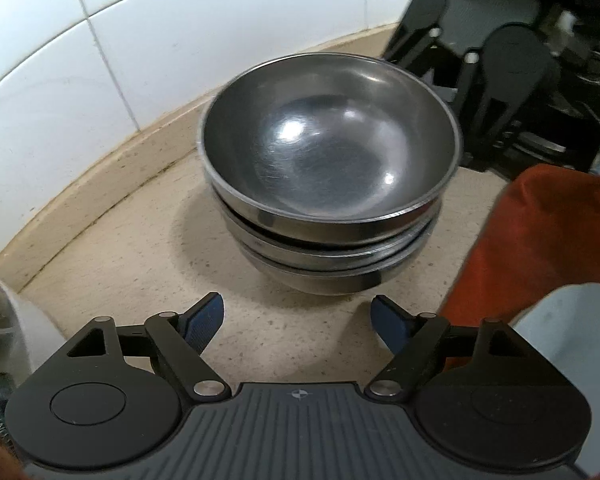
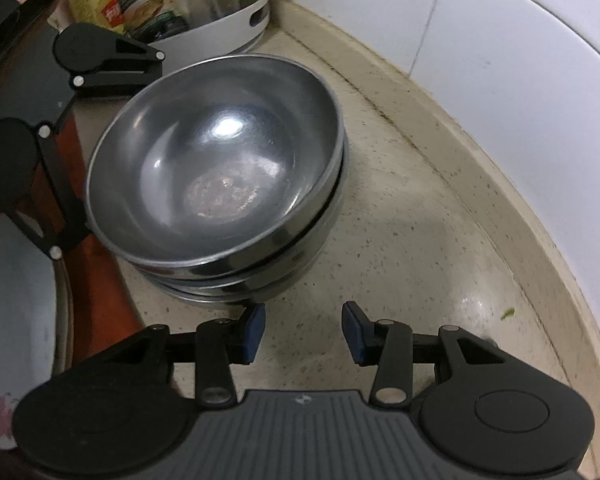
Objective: Organize plates and bowls
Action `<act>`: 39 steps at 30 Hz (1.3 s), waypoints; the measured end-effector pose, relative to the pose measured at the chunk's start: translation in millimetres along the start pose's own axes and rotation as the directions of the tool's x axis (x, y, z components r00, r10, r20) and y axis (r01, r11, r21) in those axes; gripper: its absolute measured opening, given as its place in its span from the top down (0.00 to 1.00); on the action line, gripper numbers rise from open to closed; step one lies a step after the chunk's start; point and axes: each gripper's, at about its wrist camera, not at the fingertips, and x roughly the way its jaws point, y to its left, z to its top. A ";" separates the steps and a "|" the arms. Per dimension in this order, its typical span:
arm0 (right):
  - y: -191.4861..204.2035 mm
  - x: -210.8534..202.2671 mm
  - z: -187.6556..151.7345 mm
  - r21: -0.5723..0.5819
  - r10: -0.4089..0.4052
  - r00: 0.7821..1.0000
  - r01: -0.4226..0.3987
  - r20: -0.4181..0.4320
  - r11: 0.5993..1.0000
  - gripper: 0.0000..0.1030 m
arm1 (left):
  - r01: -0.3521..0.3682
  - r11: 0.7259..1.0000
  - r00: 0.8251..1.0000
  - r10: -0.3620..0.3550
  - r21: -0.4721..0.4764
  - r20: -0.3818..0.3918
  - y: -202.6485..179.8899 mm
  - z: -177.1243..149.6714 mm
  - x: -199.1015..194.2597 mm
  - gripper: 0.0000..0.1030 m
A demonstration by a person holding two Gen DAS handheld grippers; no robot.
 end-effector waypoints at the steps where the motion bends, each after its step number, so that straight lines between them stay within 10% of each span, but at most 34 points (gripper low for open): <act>1: -1.2 1.7 0.4 -0.010 0.006 1.000 -0.006 -0.001 1.000 0.64 | 0.009 1.000 1.000 -0.009 0.007 0.012 -0.7 -0.1 0.2 0.17; 39: -28.7 20.1 14.0 -0.231 0.162 0.979 -0.131 0.121 0.964 0.63 | 0.048 0.998 0.999 -0.047 -0.033 0.025 -7.8 19.2 19.1 0.00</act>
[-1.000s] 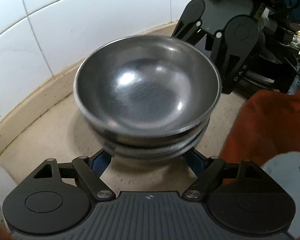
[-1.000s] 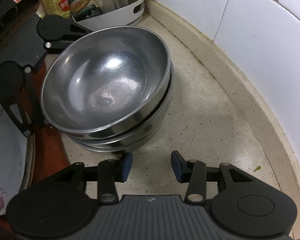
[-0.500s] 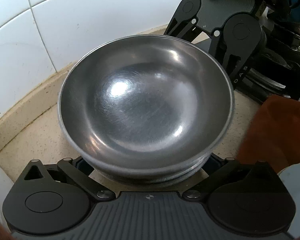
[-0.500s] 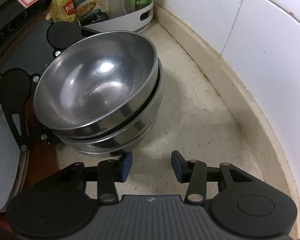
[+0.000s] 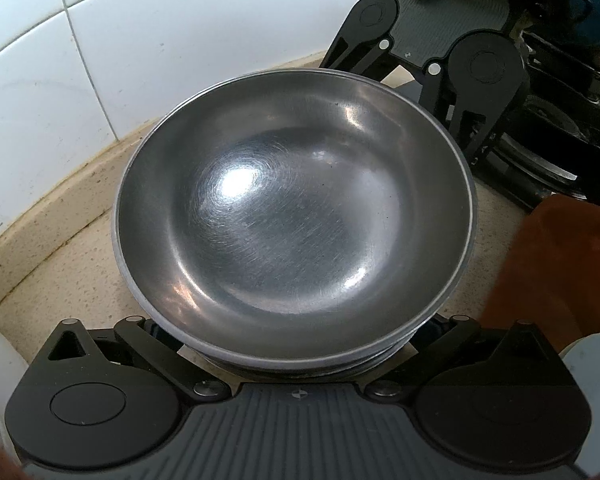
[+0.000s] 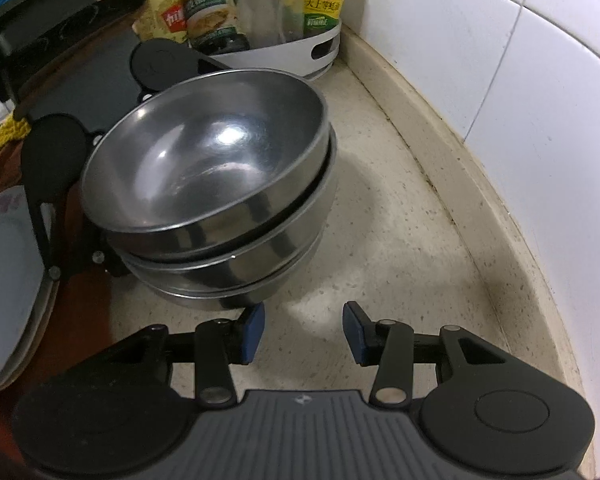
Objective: Organize plates and bowls
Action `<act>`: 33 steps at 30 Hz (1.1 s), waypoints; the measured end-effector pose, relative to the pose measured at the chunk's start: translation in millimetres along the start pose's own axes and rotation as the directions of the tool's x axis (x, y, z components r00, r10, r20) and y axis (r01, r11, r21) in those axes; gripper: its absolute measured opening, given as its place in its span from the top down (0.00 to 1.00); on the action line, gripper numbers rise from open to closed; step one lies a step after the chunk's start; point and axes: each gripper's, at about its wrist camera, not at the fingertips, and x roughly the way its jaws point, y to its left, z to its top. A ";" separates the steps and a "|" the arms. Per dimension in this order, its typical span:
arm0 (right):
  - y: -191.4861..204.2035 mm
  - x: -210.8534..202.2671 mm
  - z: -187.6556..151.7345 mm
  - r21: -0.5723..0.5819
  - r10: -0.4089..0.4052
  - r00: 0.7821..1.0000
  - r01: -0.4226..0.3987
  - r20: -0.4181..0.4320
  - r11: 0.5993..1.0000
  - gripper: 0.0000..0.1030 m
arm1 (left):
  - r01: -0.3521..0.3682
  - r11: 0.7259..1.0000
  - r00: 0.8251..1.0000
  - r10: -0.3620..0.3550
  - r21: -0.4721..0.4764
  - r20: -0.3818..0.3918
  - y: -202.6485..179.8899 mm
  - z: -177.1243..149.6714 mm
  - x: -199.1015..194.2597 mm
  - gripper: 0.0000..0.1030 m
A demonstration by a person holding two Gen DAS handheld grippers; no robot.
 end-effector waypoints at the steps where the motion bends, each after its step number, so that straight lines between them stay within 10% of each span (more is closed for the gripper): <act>1: 1.2 0.8 1.8 -0.013 -0.006 1.000 0.006 -0.001 1.000 0.63 | 0.000 1.000 1.000 0.000 0.003 0.002 -1.3 0.3 -2.3 0.00; 12: -4.9 2.9 2.3 0.018 -0.011 1.000 0.011 0.002 1.000 0.49 | 0.002 1.000 1.000 -0.002 -0.002 0.011 -0.7 -2.9 -2.0 0.00; 14: -3.9 3.3 1.2 0.019 0.016 1.000 -0.016 -0.013 1.000 0.40 | 0.005 1.000 1.000 -0.005 0.003 0.014 -0.8 -3.4 -1.8 0.00; 16: 1.2 5.1 1.3 0.023 0.073 0.997 -0.072 -0.036 0.997 0.03 | 0.007 1.000 1.000 -0.007 0.007 0.015 -0.9 -3.4 -2.2 0.00; 33: 31.3 29.2 16.2 -0.166 0.166 0.986 -0.160 0.019 0.973 0.03 | 0.006 1.000 1.000 -0.006 0.008 -0.002 4.6 0.2 -3.4 0.00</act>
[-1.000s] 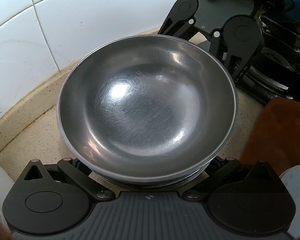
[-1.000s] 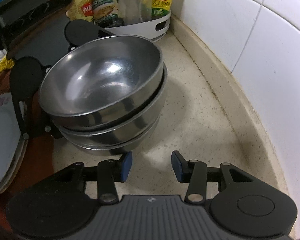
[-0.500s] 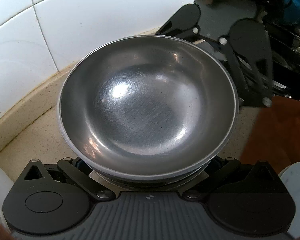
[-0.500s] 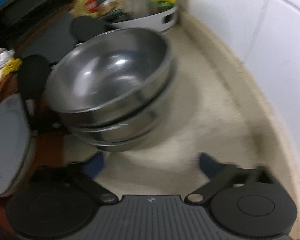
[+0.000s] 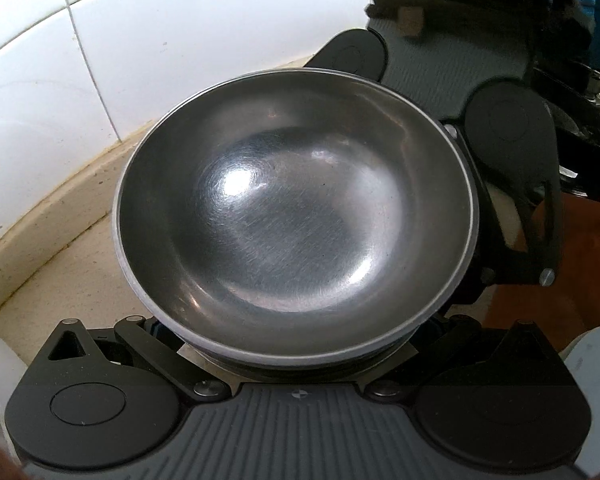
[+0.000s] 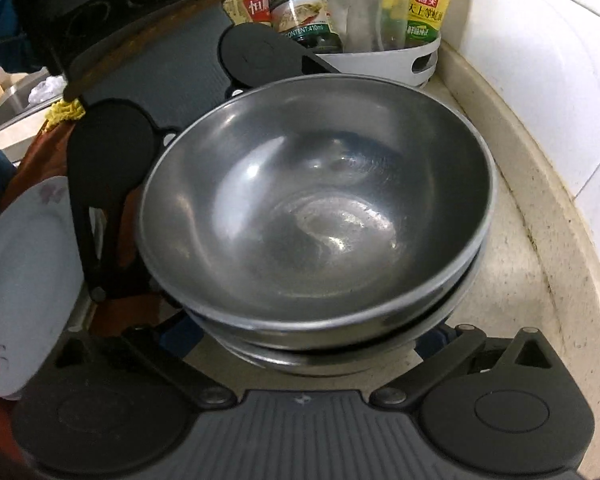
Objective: Organize plates and bowls
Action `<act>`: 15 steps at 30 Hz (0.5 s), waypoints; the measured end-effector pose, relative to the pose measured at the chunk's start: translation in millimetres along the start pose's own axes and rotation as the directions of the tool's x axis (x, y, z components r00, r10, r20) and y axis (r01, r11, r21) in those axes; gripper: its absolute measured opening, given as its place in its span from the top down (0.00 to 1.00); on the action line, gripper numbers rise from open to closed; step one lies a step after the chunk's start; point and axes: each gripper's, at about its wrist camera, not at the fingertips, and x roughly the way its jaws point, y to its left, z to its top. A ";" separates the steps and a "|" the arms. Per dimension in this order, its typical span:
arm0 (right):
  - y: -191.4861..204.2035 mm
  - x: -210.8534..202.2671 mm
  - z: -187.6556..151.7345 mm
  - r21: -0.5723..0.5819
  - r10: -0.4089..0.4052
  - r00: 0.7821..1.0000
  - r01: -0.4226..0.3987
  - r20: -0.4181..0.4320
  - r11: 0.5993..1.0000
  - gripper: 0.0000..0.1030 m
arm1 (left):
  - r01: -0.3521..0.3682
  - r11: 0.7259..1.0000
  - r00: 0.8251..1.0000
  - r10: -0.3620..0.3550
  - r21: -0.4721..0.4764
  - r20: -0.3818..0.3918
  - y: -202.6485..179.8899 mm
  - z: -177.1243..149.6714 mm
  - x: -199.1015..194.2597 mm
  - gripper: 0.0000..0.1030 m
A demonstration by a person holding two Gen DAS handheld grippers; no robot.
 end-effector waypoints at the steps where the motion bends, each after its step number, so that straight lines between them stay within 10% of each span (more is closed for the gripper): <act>1: -0.2 -1.2 -3.5 0.008 0.001 1.000 -0.001 0.020 1.000 0.03 | -0.001 1.000 1.000 0.001 0.004 -0.001 -1.1 0.9 0.1 0.00; 15: 10.6 -8.5 -5.1 0.076 -0.055 0.998 0.055 0.004 0.996 0.03 | -0.018 0.999 1.000 0.018 0.030 -0.011 -4.5 9.4 -0.6 0.00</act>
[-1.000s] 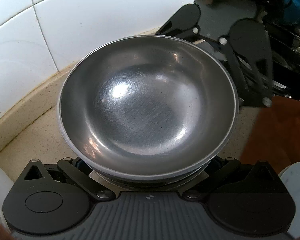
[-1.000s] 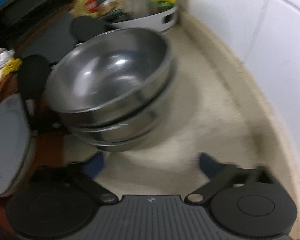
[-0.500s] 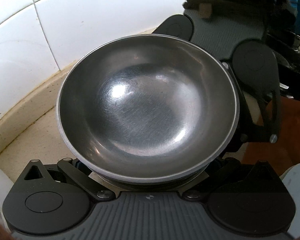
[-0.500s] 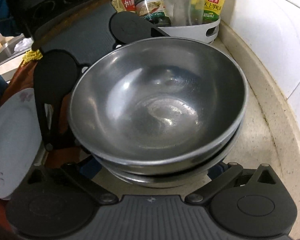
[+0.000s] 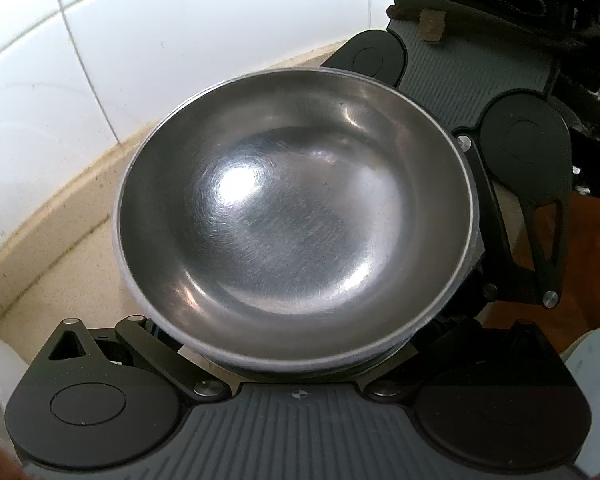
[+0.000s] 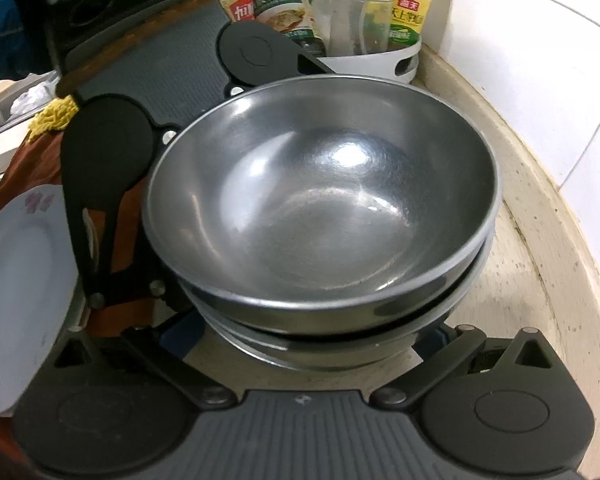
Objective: Organize plates and bowls
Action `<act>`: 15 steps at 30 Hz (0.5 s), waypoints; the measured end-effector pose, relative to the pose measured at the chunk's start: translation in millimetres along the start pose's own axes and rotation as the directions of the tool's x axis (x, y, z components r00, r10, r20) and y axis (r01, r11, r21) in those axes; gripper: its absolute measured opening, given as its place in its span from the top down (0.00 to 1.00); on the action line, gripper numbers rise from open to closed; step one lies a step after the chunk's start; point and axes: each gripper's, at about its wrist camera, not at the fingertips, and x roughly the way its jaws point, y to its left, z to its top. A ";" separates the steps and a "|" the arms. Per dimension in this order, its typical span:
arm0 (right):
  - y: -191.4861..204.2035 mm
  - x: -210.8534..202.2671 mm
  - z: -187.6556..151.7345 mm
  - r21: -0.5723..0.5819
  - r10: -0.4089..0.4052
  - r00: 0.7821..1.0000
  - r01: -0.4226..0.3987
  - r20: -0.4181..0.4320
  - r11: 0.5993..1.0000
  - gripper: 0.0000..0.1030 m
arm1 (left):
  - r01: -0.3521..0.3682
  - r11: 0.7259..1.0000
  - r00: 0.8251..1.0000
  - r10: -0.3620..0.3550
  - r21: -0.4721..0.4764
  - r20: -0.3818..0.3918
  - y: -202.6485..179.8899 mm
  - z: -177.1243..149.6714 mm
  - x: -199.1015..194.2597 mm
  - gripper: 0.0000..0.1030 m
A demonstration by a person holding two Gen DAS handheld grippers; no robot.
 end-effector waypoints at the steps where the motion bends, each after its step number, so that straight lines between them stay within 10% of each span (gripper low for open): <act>1: 1.7 -1.6 -1.1 0.005 -0.005 1.000 0.005 0.000 1.000 0.04 | -0.004 1.000 1.000 0.004 0.008 0.003 -1.1 -1.7 -0.6 0.00; 15: 11.5 -10.0 -1.3 0.071 -0.062 0.997 0.064 -0.036 0.995 0.12 | -0.061 0.992 0.998 0.063 0.112 -0.016 -25.2 11.2 -6.9 0.00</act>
